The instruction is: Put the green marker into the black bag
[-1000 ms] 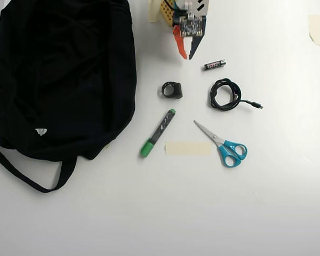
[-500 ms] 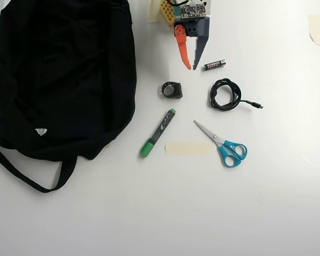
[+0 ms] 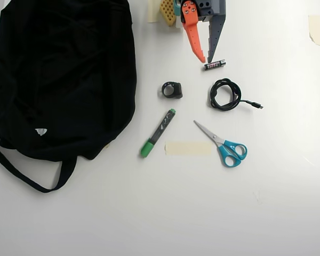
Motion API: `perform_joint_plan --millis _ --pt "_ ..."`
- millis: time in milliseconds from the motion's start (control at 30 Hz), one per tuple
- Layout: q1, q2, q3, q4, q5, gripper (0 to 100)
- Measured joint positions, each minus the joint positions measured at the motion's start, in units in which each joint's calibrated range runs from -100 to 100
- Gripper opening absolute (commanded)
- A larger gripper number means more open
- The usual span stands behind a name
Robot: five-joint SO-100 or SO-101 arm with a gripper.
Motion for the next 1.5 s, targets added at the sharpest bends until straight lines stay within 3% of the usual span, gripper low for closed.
perform_joint_plan --millis 267,933,1500 --pt "0.0 17.1 -13.8 -5.1 0.0 2" --pt "3.5 52.1 -50.0 -5.8 0.4 2" --pt "5.1 66.2 -52.5 -23.6 3.4 2"
